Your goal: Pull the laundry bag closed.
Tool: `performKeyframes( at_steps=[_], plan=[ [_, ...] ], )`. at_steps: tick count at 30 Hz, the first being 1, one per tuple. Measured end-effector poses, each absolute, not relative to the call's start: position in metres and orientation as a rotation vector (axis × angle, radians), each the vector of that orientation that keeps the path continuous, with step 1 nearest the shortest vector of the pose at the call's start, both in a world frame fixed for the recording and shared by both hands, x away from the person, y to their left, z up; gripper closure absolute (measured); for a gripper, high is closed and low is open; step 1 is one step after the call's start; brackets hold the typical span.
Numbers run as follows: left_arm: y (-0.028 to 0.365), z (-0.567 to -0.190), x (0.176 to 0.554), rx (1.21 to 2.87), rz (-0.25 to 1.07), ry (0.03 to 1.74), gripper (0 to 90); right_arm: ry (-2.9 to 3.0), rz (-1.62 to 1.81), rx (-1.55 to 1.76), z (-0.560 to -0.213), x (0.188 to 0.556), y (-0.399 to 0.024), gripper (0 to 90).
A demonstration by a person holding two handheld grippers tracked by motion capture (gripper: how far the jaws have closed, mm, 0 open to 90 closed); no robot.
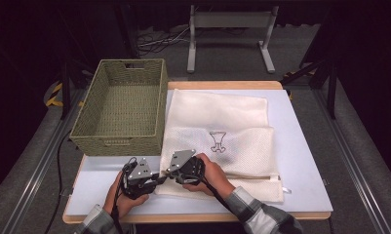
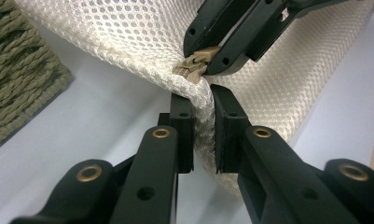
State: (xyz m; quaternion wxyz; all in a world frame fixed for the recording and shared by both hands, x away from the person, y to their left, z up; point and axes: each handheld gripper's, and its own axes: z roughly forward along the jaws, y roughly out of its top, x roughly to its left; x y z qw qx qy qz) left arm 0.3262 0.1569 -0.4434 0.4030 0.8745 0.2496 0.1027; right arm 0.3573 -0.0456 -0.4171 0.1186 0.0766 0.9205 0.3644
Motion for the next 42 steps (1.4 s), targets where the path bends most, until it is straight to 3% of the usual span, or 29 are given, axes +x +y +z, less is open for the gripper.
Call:
performKeyframes(
  at_steps=[2,3,7,12,15,21,25,36,42],
  plan=[
    [0.162,-0.443,0.327,2.204,0.249,0.652,74.8,2.69,1.056,0.221,-0.417,0.356,-0.046,82.7],
    [0.162,-0.443,0.327,2.204,0.249,0.652,67.7,2.678,1.055,0.225,-0.417,0.354,-0.046,82.7],
    [0.171,-0.441,0.33,2.167,0.184,0.687,64.7,2.652,1.045,0.208,-0.418,0.351,-0.045,82.5],
    [0.175,-0.439,0.333,2.11,0.102,0.707,68.8,2.608,1.026,0.187,-0.418,0.347,-0.044,82.5],
    [0.175,-0.438,0.334,2.114,0.118,0.715,70.6,2.599,1.017,0.179,-0.419,0.345,-0.043,82.4],
    [0.17,-0.439,0.336,2.167,0.142,0.712,83.1,2.601,1.011,0.158,-0.421,0.342,-0.042,80.1],
    [0.169,-0.437,0.334,2.187,0.185,0.698,83.9,2.638,1.035,0.154,-0.422,0.343,-0.043,75.9],
    [0.162,-0.434,0.328,2.222,0.28,0.651,84.3,2.676,1.132,0.256,-0.422,0.354,-0.048,75.5],
    [0.163,-0.434,0.327,2.222,0.279,0.643,84.2,2.682,1.122,0.264,-0.422,0.355,-0.046,81.4]
  ],
)
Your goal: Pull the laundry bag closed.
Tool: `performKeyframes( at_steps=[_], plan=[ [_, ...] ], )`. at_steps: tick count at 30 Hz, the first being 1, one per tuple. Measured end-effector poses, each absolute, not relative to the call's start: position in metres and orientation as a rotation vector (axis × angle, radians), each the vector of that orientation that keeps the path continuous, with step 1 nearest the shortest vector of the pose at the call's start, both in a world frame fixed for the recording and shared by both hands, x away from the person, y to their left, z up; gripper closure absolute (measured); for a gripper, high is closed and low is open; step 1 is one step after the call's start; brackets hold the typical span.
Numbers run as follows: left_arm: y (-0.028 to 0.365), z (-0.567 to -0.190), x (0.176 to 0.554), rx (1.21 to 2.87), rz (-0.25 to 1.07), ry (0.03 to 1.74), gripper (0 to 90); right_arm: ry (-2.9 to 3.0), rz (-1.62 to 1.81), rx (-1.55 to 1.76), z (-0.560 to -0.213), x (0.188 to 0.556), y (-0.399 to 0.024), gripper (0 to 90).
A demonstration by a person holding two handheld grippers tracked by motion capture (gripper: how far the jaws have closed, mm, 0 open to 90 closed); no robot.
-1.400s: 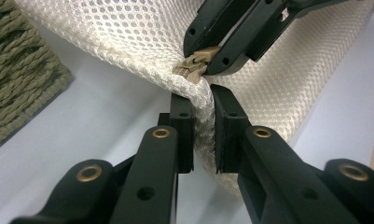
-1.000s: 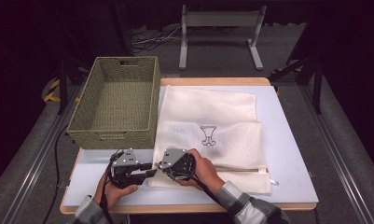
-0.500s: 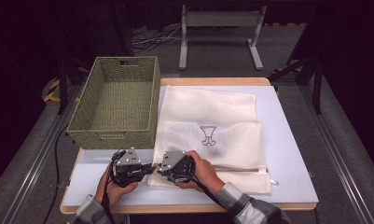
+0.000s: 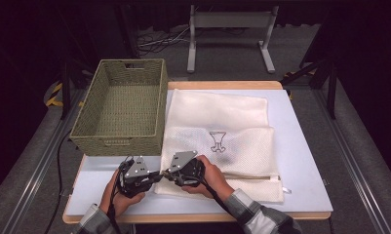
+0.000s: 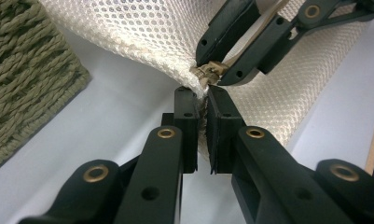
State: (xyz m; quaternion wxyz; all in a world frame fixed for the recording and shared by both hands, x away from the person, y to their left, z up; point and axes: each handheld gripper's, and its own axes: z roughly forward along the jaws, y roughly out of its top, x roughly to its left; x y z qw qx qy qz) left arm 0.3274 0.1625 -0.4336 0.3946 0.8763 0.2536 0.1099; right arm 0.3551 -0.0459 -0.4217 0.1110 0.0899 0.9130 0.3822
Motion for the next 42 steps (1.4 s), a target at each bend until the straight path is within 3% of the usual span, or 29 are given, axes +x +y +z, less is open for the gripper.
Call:
performKeyframes(
  at_steps=[11,23,35,37,42],
  plan=[
    [0.167,-0.433,0.33,2.148,0.208,0.679,80.6,2.612,1.058,0.216,-0.419,0.348,-0.044,82.2],
    [0.168,-0.43,0.329,2.13,0.214,0.683,84.5,2.602,1.024,0.203,-0.421,0.347,-0.043,82.4],
    [0.168,-0.431,0.328,2.117,0.222,0.715,84.5,2.596,1.005,0.215,-0.422,0.347,-0.043,82.6],
    [0.165,-0.431,0.327,2.144,0.27,0.693,82.2,2.593,0.994,0.22,-0.424,0.347,-0.042,82.6],
    [0.169,-0.429,0.328,2.118,0.222,0.702,83.8,2.603,0.945,0.221,-0.431,0.348,-0.041,82.6]
  ],
)
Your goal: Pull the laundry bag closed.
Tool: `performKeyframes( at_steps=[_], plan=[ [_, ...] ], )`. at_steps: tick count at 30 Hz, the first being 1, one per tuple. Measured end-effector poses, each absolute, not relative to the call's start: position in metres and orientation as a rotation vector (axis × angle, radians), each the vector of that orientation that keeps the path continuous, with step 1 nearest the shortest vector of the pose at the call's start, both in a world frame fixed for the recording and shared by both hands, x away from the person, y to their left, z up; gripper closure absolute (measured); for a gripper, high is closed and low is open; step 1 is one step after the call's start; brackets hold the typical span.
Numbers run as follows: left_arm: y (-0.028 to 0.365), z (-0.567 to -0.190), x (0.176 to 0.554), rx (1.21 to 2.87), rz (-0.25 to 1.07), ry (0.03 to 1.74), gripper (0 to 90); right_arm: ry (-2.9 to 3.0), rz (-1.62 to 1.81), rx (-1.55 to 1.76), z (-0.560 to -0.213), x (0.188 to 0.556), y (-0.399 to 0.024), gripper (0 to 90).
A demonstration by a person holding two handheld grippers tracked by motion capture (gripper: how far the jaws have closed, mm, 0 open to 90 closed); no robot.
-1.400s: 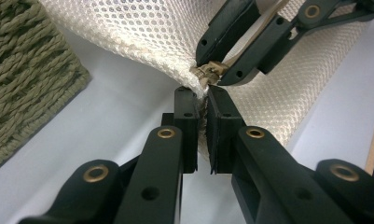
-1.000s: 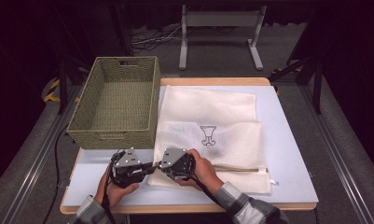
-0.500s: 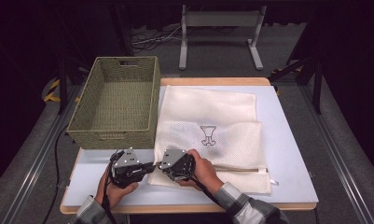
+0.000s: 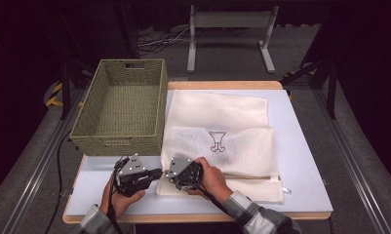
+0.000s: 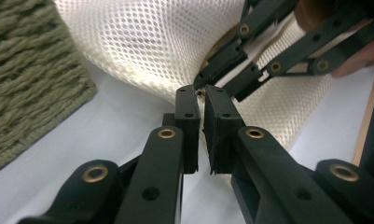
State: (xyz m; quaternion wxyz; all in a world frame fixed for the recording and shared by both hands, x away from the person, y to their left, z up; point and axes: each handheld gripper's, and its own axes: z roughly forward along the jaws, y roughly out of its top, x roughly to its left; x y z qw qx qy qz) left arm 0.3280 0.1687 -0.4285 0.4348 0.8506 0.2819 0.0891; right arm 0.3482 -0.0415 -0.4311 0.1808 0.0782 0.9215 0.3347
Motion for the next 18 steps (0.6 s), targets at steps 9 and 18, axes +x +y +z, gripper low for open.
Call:
performKeyframes(
  at_steps=[9,18],
  plan=[
    [0.164,-0.435,0.332,2.177,0.121,0.701,63.7,2.583,0.935,0.199,-0.429,0.345,-0.04,82.5],
    [0.159,-0.441,0.335,2.234,0.105,0.712,72.2,2.578,0.943,0.174,-0.429,0.342,-0.04,82.5]
  ],
)
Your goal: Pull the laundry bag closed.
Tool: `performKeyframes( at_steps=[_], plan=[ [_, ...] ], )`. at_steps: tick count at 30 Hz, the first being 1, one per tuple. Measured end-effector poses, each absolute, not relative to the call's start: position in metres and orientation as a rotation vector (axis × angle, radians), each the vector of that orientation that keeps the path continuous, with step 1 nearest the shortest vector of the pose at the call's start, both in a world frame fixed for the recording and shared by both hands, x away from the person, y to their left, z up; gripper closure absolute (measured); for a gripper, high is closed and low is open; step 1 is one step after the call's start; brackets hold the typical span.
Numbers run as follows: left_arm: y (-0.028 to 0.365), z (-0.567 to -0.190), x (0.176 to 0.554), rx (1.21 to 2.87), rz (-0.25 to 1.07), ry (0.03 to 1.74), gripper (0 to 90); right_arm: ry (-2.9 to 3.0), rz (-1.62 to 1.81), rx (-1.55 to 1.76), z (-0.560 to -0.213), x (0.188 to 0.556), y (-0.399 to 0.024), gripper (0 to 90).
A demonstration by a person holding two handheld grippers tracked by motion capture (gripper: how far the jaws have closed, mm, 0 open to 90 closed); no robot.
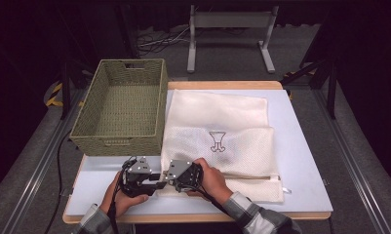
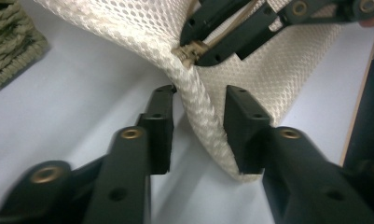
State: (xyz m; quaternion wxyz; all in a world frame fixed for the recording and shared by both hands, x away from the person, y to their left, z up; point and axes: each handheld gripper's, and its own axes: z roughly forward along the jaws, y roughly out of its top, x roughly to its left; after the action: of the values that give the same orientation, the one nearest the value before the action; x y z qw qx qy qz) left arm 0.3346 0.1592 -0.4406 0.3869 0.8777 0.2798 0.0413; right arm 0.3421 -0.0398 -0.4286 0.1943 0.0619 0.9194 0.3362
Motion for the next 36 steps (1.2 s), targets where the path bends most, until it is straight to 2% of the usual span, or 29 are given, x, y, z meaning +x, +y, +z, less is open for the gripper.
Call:
performKeyframes(
  at_steps=[2,5,8,12,15,23,36],
  plan=[
    [0.164,-0.437,0.336,2.191,0.111,0.716,81.6,2.574,0.945,0.177,-0.429,0.342,-0.04,82.5],
    [0.166,-0.435,0.335,2.156,0.128,0.727,84.1,2.566,0.957,0.189,-0.427,0.343,-0.042,82.5],
    [0.165,-0.437,0.335,2.125,0.11,0.749,84.1,2.567,0.953,0.201,-0.427,0.342,-0.042,82.5],
    [0.164,-0.437,0.337,2.108,0.12,0.775,79.1,2.574,0.93,0.205,-0.431,0.342,-0.04,82.6],
    [0.163,-0.437,0.337,2.125,0.129,0.774,83.3,2.574,0.919,0.2,-0.433,0.341,-0.038,82.5],
    [0.163,-0.434,0.334,2.128,0.195,0.775,85.7,2.581,0.903,0.206,-0.435,0.342,-0.039,82.6],
    [0.167,-0.431,0.333,2.108,0.197,0.756,85.7,2.61,0.899,0.222,-0.436,0.345,-0.047,82.6]
  ],
)
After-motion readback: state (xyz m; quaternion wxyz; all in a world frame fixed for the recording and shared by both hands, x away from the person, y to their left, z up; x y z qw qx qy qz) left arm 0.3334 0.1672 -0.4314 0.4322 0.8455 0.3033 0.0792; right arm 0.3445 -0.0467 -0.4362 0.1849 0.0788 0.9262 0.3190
